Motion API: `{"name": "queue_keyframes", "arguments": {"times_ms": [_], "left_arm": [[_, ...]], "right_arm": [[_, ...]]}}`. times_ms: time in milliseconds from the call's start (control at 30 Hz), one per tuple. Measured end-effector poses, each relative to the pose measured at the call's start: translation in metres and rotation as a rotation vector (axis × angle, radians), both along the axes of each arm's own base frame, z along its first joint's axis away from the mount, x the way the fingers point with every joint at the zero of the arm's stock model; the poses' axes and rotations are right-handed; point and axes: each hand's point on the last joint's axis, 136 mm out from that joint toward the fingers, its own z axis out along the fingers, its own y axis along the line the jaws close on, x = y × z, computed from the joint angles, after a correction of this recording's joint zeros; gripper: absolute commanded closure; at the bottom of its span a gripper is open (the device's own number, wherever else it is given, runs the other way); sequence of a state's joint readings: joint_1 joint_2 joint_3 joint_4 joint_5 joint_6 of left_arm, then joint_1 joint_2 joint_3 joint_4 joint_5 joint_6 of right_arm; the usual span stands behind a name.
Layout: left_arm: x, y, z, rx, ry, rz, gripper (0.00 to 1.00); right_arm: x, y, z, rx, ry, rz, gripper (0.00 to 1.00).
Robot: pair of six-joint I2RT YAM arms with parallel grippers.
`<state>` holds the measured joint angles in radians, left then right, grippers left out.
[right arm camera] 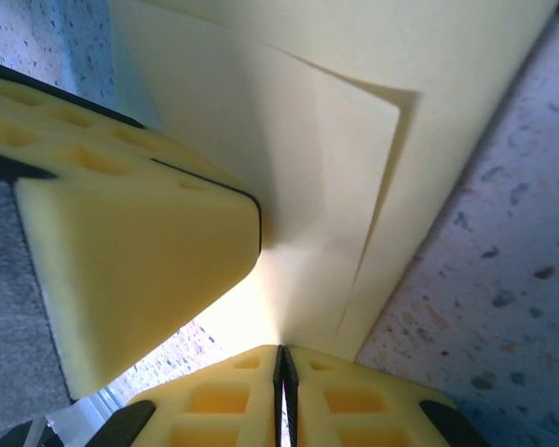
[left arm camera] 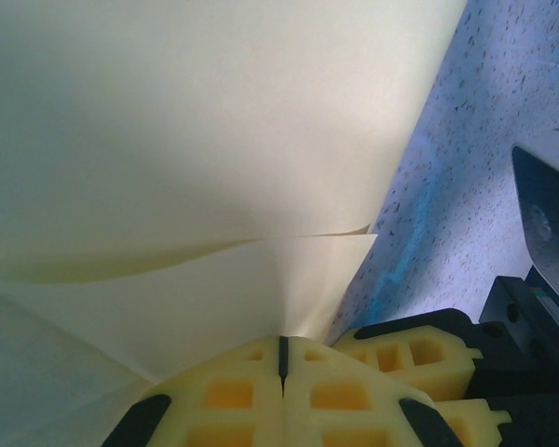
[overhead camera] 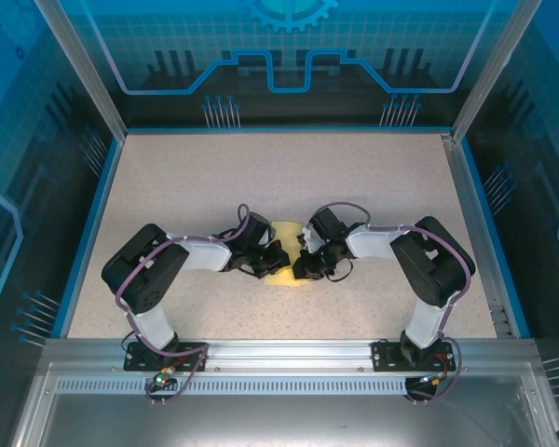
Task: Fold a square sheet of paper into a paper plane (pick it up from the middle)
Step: Fold the triangle a second time at the center of the table.
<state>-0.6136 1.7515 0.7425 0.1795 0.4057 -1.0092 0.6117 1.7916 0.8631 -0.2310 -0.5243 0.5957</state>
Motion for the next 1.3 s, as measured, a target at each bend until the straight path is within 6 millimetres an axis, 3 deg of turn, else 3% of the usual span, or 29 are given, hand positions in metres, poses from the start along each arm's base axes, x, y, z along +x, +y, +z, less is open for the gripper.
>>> {"name": "queue_keyframes", "arguments": {"times_ms": [367,800,1067,1300], "left_arm": [[0.002,-0.001,-0.005,0.008,-0.013,-0.003,0.97],[0.005,-0.004,-0.005,-0.002,-0.036,-0.01,0.97],[0.006,-0.004,-0.005,-0.002,-0.038,-0.013,0.97],[0.007,-0.004,-0.005,0.01,-0.046,-0.023,0.95]], "right_arm": [[0.0,0.0,0.0,-0.003,-0.002,-0.001,0.85],[-0.01,0.009,0.02,0.012,-0.041,0.036,0.84],[-0.006,0.009,0.002,-0.036,-0.03,0.023,0.89],[-0.006,0.005,-0.001,-0.009,-0.03,0.011,0.95]]}}
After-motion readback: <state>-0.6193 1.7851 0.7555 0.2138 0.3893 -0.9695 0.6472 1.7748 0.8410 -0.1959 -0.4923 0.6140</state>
